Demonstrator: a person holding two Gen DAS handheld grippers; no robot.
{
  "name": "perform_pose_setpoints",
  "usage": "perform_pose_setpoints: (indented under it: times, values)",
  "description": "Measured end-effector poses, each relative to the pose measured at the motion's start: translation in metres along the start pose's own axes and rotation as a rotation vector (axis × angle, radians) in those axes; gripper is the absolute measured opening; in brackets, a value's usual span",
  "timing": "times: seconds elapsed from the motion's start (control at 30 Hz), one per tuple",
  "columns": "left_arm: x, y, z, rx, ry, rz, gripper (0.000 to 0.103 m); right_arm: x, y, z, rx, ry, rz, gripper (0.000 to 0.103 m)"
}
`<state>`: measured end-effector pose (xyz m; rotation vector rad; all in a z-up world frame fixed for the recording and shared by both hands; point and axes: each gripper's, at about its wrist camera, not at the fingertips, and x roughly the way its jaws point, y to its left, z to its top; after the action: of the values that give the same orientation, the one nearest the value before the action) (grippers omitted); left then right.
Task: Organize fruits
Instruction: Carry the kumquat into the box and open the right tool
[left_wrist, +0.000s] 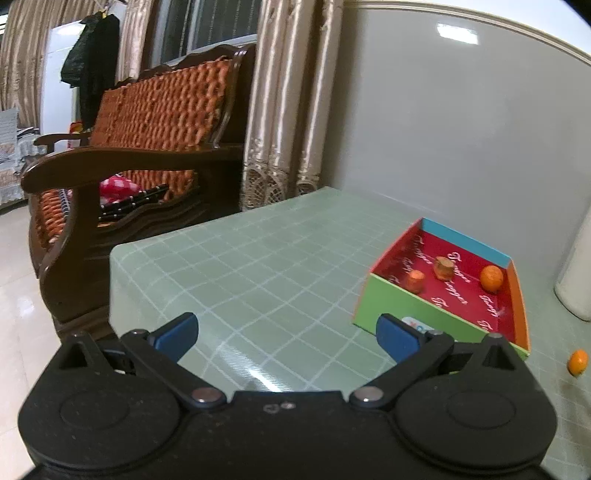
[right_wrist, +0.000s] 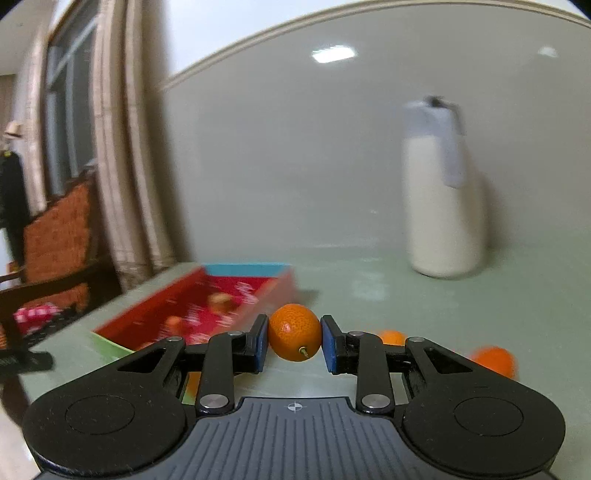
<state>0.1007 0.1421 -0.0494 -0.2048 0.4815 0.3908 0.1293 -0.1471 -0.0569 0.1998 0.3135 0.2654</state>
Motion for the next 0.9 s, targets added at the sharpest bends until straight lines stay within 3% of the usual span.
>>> perform_pose_setpoints:
  times: [0.33,0.8,0.87,0.9]
  values:
    - [0.006,0.027,0.005,-0.084,0.032,0.040,0.097,0.048,0.067,0.010,-0.125,0.073,0.126,0.030]
    - [0.008,0.038,0.007,-0.123,0.046,0.038,0.097,0.103,0.111,0.000,-0.195,0.228,0.135,0.031]
    - [0.008,0.038,0.007,-0.124,0.045,0.038,0.097,0.103,0.112,-0.001,-0.198,0.228,0.122,0.047]
    - [0.009,0.038,0.007,-0.126,0.045,0.038,0.097,0.103,0.111,0.000,-0.195,0.228,0.115,0.078]
